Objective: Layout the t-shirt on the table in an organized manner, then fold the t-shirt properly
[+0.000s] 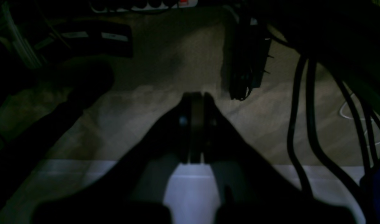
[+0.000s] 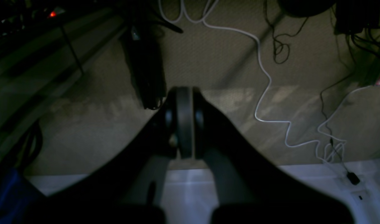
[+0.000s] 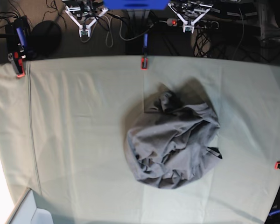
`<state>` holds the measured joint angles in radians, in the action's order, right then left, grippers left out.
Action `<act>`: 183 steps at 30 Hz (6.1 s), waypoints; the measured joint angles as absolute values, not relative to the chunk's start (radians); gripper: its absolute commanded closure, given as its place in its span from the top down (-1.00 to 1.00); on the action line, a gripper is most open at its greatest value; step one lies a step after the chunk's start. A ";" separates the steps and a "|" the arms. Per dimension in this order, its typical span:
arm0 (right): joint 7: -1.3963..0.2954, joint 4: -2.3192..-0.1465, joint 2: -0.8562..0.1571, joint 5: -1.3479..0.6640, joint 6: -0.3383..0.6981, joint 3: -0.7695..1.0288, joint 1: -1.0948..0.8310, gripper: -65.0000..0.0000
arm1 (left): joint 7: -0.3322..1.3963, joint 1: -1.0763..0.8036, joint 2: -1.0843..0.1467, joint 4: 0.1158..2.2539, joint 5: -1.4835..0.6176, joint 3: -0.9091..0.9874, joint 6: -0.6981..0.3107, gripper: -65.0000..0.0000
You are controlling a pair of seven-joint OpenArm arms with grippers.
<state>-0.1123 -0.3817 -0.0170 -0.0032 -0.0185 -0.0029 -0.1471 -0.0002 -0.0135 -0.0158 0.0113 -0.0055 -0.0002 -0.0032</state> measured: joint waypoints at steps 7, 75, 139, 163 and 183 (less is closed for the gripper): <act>-0.111 -0.382 -0.017 -0.003 -0.018 -0.005 -0.159 -1.00 | 0.001 -0.081 -0.016 0.180 -0.006 0.000 -0.003 -1.00; -0.452 -2.034 -0.054 0.000 0.004 0.005 -0.786 -1.00 | 0.143 -0.605 -0.248 1.701 -0.671 -0.001 0.020 -0.22; -0.537 -2.014 -0.052 0.004 0.004 0.005 -0.564 -0.54 | 0.186 -0.112 -0.200 1.551 -0.669 0.134 0.027 -0.99; -0.537 -2.013 -0.049 0.004 0.004 -0.001 -0.577 -0.54 | 0.305 0.671 -0.200 0.855 -0.668 0.152 0.011 -0.98; -0.537 -2.011 -0.049 0.003 0.004 -0.029 -0.535 -0.53 | 0.283 0.285 -0.186 1.093 -0.678 0.157 0.012 0.16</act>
